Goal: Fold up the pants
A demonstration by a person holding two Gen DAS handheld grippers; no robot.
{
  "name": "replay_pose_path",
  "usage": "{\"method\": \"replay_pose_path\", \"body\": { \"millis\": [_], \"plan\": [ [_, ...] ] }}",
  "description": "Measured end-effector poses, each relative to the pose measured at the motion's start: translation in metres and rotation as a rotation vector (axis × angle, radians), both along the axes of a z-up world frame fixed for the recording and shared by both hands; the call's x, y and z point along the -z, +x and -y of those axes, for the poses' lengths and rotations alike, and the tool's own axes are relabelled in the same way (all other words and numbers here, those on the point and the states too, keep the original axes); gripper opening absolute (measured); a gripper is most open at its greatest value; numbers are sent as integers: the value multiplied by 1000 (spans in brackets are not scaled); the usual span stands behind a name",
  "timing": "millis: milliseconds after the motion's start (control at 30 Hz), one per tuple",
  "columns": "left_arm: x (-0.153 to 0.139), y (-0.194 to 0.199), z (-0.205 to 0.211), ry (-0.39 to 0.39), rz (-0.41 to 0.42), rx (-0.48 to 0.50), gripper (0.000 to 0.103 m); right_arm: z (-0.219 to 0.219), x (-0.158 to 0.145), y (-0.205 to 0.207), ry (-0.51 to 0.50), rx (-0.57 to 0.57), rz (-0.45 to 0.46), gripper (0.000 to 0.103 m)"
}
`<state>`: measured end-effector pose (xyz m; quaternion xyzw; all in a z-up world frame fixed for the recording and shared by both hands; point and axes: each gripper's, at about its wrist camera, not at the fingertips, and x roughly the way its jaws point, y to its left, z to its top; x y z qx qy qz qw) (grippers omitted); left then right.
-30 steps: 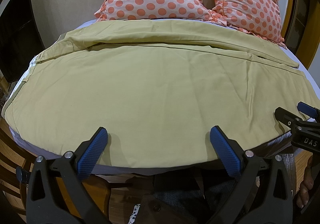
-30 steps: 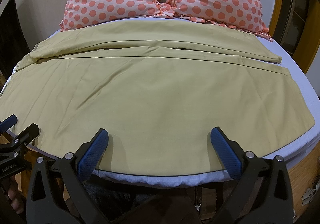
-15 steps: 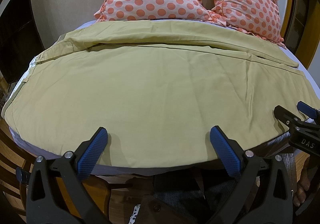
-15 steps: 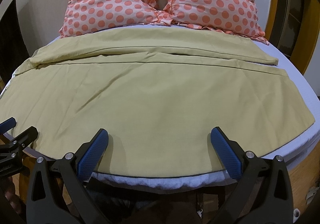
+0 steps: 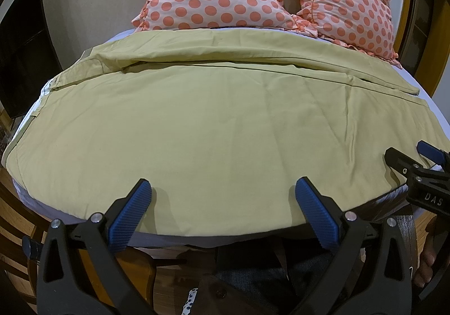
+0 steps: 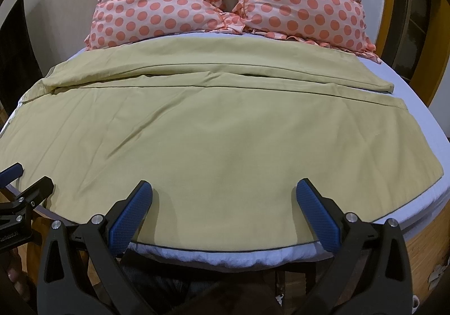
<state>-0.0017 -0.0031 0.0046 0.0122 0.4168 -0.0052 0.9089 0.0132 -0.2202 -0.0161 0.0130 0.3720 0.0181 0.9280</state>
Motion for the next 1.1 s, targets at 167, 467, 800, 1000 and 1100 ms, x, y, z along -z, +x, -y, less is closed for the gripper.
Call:
{"method": "replay_pose_path", "body": {
  "millis": [167, 467, 800, 1000, 1100],
  "plan": [
    [-2, 1, 1, 0, -5, 19, 101, 10, -4, 8, -5, -34, -23, 102],
    [-16, 20, -22, -18, 66, -35, 101, 158, -79, 144, 113, 419, 7, 102],
    [-23, 34, -28, -58, 111, 13, 101, 252, -40, 324, 225, 844, -186, 64],
    [-24, 48, -24, -60, 123, 48, 101, 252, -21, 342, 108, 901, -212, 59],
    [-22, 53, -23, -80, 128, 57, 101, 251, -20, 333, 94, 814, -159, 31]
  ]
}}
